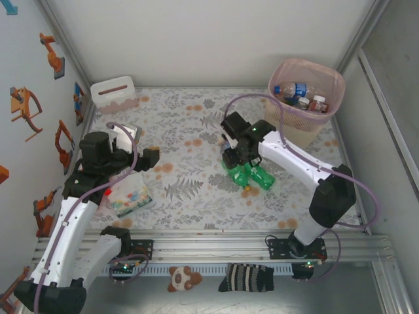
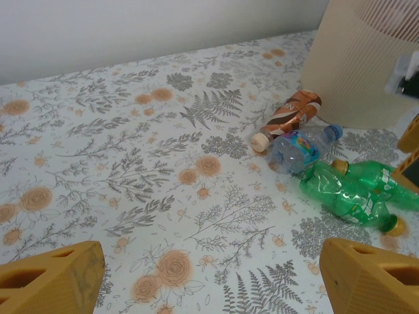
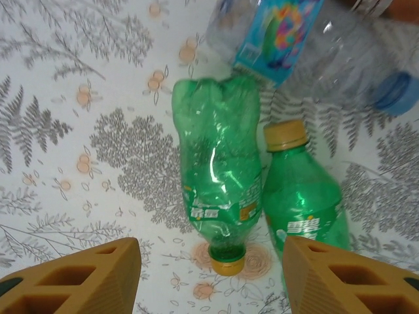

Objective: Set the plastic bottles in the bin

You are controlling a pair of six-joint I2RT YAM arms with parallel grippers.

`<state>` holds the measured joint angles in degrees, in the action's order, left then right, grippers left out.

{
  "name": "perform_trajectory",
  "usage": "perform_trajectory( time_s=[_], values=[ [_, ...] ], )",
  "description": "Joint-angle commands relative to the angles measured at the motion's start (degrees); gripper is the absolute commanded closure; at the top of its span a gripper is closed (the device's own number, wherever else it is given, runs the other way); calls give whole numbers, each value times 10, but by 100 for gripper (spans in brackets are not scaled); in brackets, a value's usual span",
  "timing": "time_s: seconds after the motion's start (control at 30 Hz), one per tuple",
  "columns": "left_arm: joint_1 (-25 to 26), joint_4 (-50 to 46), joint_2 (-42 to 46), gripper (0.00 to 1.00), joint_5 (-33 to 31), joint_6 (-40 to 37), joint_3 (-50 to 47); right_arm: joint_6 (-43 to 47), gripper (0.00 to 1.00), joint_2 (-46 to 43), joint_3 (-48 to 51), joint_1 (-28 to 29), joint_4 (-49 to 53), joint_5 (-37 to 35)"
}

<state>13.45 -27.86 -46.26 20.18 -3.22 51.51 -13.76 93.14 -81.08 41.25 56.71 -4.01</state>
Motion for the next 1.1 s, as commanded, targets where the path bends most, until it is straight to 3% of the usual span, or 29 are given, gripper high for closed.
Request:
perform_trajectory(
  time_s=[0.0, 0.47, 0.8, 1.07],
  values=[
    [-3, 9, 1, 15, 6, -7, -6, -22, 41, 11, 3, 8, -41, -29],
    [-3, 8, 2, 15, -2, -7, -6, -48, 28, 184, -85, 47, -21, -175],
    [-3, 7, -2, 15, -5, -9, -6, -52, 28, 254, -110, 63, -14, -223],
    [-3, 7, -4, 15, -6, -9, -5, -58, 29, 279, -108, 68, -22, -213]
  ],
)
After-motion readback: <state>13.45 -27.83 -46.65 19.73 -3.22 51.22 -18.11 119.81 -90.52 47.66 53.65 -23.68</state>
